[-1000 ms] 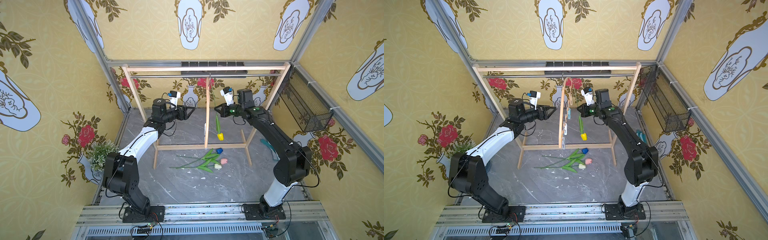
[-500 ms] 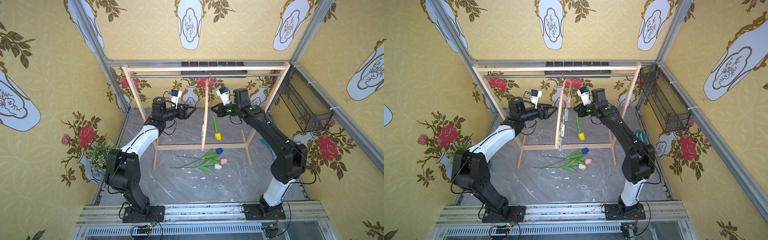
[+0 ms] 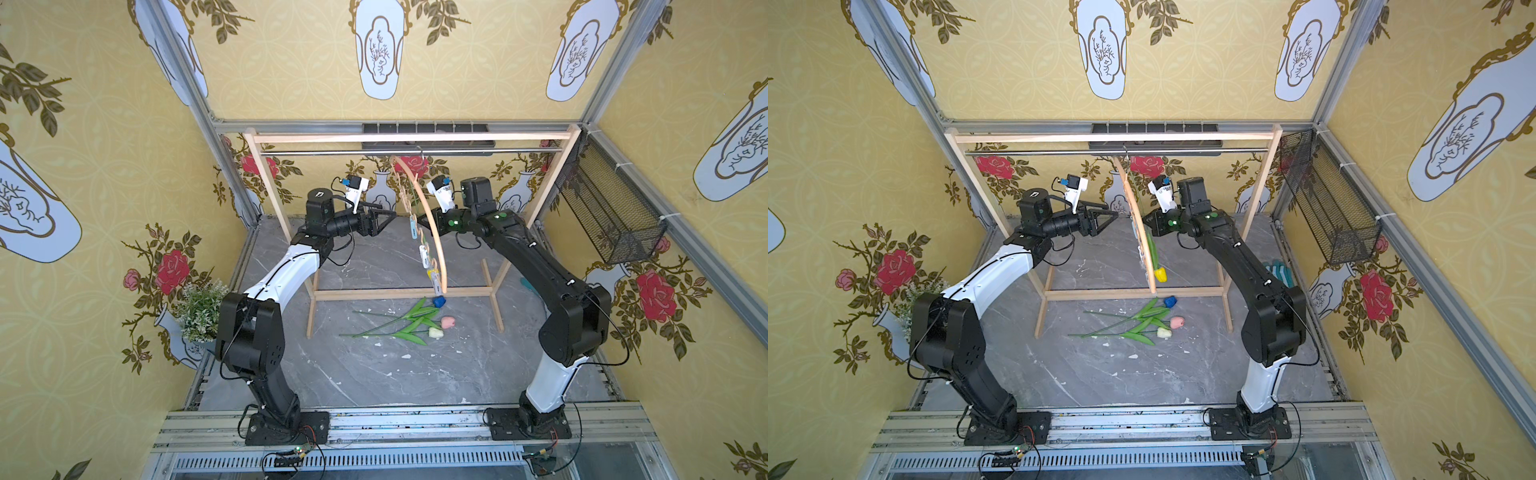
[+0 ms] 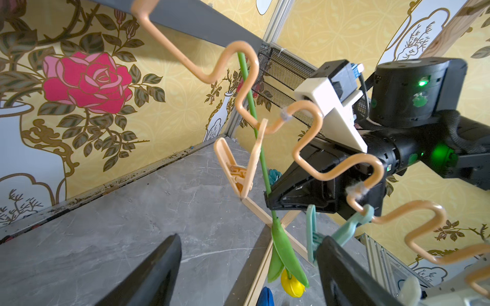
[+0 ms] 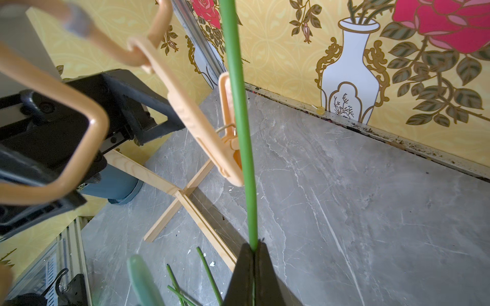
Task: Dry the flowers on a clothes hanger
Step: Open the clamp at the hanger.
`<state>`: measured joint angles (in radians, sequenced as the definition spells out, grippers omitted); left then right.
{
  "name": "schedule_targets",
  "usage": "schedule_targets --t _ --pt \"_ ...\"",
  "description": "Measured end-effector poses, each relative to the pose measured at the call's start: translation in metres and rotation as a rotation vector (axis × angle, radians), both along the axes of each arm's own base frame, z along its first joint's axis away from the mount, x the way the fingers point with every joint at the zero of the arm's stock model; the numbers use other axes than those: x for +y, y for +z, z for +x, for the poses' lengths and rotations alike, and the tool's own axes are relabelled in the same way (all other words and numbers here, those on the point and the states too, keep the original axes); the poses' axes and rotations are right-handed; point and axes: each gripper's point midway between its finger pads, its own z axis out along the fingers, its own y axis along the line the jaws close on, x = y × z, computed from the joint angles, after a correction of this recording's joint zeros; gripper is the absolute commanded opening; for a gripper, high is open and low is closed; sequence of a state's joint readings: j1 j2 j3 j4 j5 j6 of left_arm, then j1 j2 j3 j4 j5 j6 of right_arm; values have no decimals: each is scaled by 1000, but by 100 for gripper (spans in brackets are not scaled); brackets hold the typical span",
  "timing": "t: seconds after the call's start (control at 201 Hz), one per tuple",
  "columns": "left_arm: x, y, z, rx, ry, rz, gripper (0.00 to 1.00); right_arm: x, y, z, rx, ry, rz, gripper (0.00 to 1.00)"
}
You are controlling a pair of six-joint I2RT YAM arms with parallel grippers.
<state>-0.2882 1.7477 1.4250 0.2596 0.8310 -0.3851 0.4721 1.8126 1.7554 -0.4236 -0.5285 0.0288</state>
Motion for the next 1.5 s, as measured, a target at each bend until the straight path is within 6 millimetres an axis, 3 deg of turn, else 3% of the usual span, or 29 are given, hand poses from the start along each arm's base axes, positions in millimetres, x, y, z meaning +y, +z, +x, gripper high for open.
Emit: schedule_targets --t 0.169,0.344,0.483,0.667,0.906,1.14,1.319,1.414,1.499 --pt "-1 1 2 -16 -1 11 90 9 0 -5 2 26 1 0" --pt "2 7 8 -32 28 21 82 16 0 -11 3 47 -2 0" --pt "4 11 14 -37 65 29 71 21 -1 -16 0 67 -3 0" --pt "6 12 19 -41 89 37 46 25 -2 -20 1 86 -3 0" --pt "8 13 17 -41 95 34 32 25 -5 -25 9 97 -5 0" --pt "7 15 17 -41 95 26 26 20 -9 -25 32 80 6 0" --pt "3 12 13 -24 77 10 24 6 -26 -14 166 37 131 0" --pt "1 11 10 -10 62 -6 24 9 -39 -21 260 55 206 0" --pt "-1 10 8 2 52 -24 24 11 -38 -24 303 76 262 0"
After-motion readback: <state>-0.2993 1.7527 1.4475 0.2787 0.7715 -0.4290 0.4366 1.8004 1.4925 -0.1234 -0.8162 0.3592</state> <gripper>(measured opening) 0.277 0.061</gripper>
